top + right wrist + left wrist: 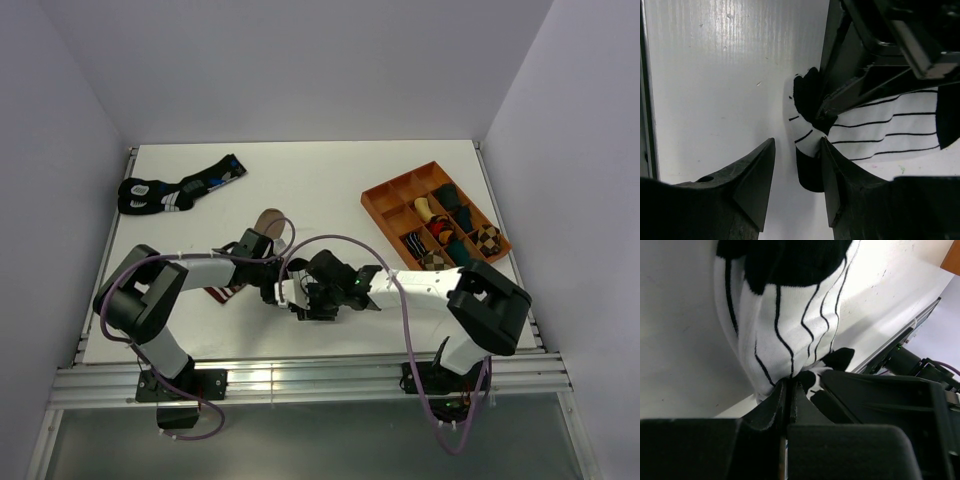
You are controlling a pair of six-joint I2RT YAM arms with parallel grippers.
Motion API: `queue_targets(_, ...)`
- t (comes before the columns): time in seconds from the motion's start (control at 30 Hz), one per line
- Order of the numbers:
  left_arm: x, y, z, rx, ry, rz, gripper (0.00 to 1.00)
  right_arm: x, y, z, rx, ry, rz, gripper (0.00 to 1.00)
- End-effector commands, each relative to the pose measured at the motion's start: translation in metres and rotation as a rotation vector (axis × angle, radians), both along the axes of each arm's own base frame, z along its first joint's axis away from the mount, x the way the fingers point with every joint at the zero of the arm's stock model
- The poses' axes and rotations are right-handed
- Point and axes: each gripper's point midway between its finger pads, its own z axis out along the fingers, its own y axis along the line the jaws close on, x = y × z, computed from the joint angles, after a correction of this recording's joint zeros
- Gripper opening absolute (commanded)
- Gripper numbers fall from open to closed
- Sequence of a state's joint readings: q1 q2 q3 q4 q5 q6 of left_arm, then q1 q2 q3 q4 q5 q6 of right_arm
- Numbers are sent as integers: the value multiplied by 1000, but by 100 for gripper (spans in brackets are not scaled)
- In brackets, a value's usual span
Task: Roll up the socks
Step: Roll the sock at the center of the board.
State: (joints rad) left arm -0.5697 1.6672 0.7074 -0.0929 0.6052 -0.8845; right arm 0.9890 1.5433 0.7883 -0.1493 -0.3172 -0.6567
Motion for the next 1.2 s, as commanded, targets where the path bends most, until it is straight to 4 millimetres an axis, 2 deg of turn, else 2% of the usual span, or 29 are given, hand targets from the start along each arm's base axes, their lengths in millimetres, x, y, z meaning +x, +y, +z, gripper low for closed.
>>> queue_targets(0.0,2,5,-7,29,1,-7,2,10,22,12,52,-51,18,49)
queue_targets(0.33,2,7,-4,-6,-2,-2,6,13,34,2,41,-31,6,44)
queue_targets(0.53,0,10,-4,-28,2,13,12,10,36,-7,21,19,3,32)
queue_targets(0.57,-2,11,-6,-29,6,18,16,9,37,-6,22,29,2,25)
queue_targets(0.6,-2,12,-5,-36,10,29,17,10,37,-6,24,37,-2,23)
queue_targets(0.8,-4,16,0,-70,-13,103,25,13,35,-5,26,167,-22,17)
queue_targets(0.93,-1,18,9,-95,-56,159,29,15,26,-3,17,281,-28,17)
queue_targets(1.07,6,25,13,-92,-116,227,31,15,28,4,31,410,-7,17)
queue_targets(1.1,10,29,13,-78,-136,256,32,8,25,5,26,472,5,17)
queue_targets(1.17,12,32,17,-81,-169,286,33,15,26,7,30,523,8,17)
